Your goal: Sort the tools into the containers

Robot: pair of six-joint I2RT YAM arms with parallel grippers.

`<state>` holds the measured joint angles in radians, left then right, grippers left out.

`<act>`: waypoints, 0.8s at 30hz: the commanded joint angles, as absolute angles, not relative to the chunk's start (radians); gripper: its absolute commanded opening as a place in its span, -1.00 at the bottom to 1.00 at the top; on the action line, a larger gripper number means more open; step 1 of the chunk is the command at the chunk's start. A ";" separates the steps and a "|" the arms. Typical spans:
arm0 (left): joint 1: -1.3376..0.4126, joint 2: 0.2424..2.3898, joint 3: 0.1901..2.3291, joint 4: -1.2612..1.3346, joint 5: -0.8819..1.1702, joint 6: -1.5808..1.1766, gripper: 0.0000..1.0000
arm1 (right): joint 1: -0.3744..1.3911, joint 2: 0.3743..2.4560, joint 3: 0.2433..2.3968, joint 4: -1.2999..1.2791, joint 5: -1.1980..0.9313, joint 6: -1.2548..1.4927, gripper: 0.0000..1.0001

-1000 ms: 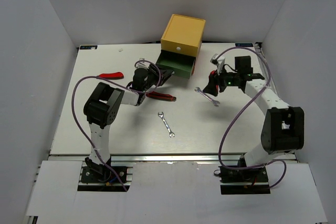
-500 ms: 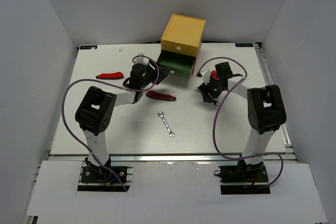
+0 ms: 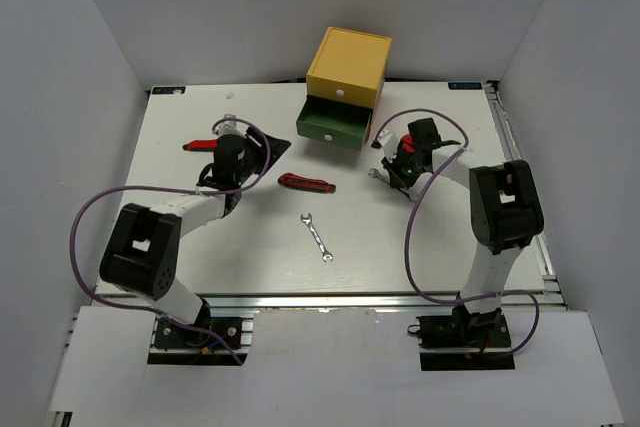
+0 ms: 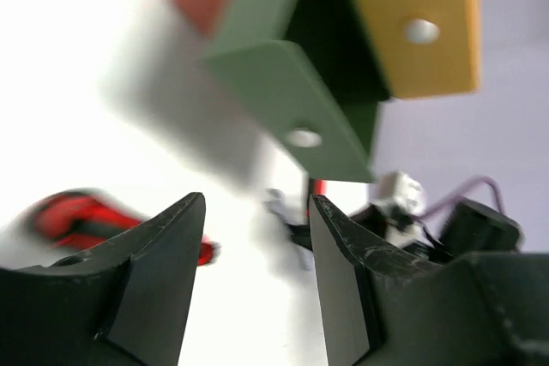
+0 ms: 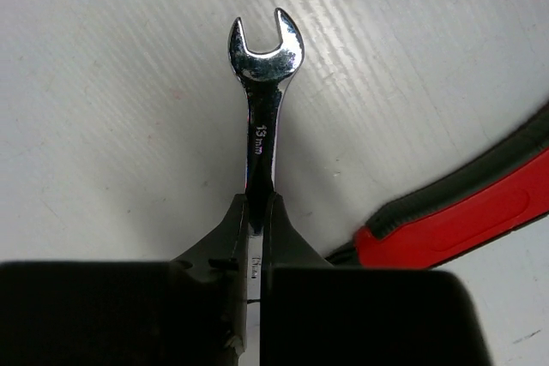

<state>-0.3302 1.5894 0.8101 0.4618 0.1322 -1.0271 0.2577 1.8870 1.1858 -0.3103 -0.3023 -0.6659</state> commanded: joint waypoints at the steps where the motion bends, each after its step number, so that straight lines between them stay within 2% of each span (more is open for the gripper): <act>1: -0.308 1.485 0.749 0.347 0.046 -1.005 0.23 | 0.264 1.853 1.126 -0.383 -0.389 -0.716 -1.00; 6: -0.305 1.416 0.723 0.111 -0.077 -1.037 0.17 | 0.265 1.655 1.086 -0.475 -0.587 -0.900 -1.00; 8: -0.304 1.398 0.709 0.103 -0.104 -1.046 0.15 | 0.265 1.597 1.112 -0.537 -0.685 -0.934 -1.00; 14: -0.291 1.361 0.687 0.100 -0.110 -1.042 0.14 | 0.313 1.574 1.345 -0.614 -0.854 -0.885 -1.00; 19: -0.293 1.348 0.661 0.103 -0.075 -1.031 0.13 | 0.388 1.612 1.532 -0.401 -0.734 -0.680 -1.00; 24: -0.291 1.332 0.666 0.074 -0.055 -0.977 0.15 | 0.433 1.798 1.756 -0.255 -0.594 -0.542 -1.00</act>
